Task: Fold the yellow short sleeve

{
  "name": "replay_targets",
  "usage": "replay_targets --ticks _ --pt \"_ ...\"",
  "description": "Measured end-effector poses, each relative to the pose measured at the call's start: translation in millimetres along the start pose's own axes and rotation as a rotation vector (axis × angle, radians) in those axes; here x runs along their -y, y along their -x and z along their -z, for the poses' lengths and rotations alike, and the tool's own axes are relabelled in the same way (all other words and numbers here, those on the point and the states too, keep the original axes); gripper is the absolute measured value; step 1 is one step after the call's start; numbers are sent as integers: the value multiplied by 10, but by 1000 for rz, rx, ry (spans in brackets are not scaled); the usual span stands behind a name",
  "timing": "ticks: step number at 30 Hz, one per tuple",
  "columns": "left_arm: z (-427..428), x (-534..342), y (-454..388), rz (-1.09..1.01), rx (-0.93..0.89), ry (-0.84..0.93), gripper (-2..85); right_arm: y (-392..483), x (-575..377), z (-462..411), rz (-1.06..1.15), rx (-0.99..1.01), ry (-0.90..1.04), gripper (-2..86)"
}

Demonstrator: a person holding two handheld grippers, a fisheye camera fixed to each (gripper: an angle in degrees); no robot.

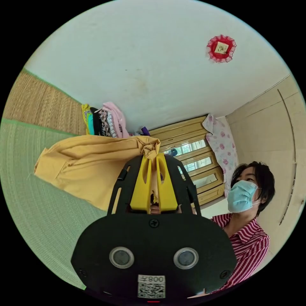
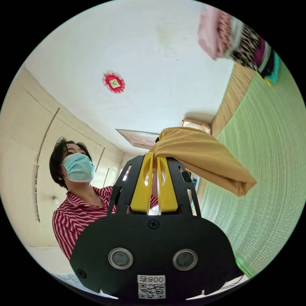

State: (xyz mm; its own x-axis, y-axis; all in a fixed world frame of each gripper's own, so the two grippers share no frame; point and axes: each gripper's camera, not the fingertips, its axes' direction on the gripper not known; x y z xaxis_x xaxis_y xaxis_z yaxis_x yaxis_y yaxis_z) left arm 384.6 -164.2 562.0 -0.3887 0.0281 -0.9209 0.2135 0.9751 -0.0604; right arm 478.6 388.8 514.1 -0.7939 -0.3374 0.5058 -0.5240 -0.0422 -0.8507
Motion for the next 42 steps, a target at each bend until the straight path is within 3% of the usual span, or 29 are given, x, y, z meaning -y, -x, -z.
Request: replay_targets --ticks 9,14,17,22,25,35,42 --pt "-2200 1843 -477 -269 -159 99 31 2499 1611 150 379 -144 -103 10" --pt "-3150 2370 338 -303 -79 175 34 2923 2076 158 472 -285 -158 10" --pt "-3481 2418 1449 -243 68 214 35 2480 2292 135 433 -382 -183 10" --pt "-3579 2202 3791 26 344 279 34 412 2580 152 82 -451 -196 14" --pt "-3343 1950 4667 109 324 235 34 -423 2531 47 -37 -353 -157 17" --pt "-2792 1579 5716 88 289 244 60 -772 2306 54 -26 -317 -199 20" --pt "-1911 1039 6188 103 301 129 55 -949 1786 332 -65 -314 -201 13"
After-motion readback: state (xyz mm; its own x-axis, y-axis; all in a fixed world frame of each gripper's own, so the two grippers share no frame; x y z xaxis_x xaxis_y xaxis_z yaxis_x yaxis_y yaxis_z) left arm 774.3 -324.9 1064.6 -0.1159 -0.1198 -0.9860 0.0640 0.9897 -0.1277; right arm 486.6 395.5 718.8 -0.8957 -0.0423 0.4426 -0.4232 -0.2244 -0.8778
